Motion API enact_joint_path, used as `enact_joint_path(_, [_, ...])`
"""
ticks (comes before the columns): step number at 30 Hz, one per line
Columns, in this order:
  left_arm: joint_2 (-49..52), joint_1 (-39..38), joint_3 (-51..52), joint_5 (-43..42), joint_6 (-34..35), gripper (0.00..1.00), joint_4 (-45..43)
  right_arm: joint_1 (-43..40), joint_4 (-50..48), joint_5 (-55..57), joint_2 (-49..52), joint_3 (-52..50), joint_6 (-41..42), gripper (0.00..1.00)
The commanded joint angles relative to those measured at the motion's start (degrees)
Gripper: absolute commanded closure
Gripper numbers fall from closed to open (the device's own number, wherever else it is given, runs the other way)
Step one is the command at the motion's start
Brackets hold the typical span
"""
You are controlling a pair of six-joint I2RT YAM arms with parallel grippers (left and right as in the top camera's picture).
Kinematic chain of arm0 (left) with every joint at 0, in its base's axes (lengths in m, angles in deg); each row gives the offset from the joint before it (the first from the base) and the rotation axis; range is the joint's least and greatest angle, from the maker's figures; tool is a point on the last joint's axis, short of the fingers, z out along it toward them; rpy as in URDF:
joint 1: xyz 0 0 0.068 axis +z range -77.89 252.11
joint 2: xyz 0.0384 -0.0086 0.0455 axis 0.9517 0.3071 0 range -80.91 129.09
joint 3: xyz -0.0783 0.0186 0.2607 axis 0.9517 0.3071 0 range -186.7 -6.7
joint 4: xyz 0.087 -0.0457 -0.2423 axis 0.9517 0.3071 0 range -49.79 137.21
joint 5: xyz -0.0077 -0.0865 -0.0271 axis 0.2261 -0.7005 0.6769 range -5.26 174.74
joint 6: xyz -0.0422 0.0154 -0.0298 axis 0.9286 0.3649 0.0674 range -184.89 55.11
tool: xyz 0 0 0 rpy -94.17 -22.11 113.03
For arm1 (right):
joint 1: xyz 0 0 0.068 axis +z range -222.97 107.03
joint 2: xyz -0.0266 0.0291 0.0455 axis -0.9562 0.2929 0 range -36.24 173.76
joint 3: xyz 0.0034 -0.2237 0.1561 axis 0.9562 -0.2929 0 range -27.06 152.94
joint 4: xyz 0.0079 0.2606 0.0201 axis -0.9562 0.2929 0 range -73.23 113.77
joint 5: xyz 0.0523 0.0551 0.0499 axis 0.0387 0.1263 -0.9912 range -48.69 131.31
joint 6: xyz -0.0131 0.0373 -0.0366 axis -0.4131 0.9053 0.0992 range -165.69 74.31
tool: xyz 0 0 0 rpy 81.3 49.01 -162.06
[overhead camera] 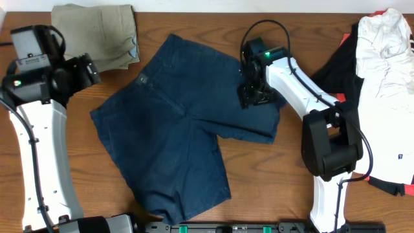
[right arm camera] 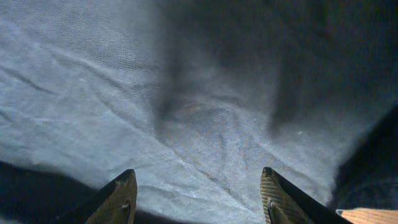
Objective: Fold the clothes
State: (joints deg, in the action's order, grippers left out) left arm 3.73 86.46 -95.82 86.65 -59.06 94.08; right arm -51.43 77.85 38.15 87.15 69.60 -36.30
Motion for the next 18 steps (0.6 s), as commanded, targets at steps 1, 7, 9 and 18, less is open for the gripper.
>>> enact_joint_path(1, [1.4,-1.8,-0.4,0.5,-1.0,0.02,0.1,0.8,0.4,3.8,2.5,-0.1,3.7,0.38])
enact_joint_path(7, [2.8,-4.5,-0.3,0.5,-1.0,0.02,-0.2,0.5,0.6,3.8,5.7,-0.1,6.3,0.37])
enact_joint_path(9, [3.1,-5.0,-0.3,0.5,-1.0,0.02,-0.4,0.3,0.4,3.8,6.6,-0.1,6.5,0.37])
enact_joint_path(18, [4.9,-6.4,-0.2,0.5,-1.1,0.02,-0.4,-3.1,-4.1,3.8,12.6,-0.1,8.0,0.38])
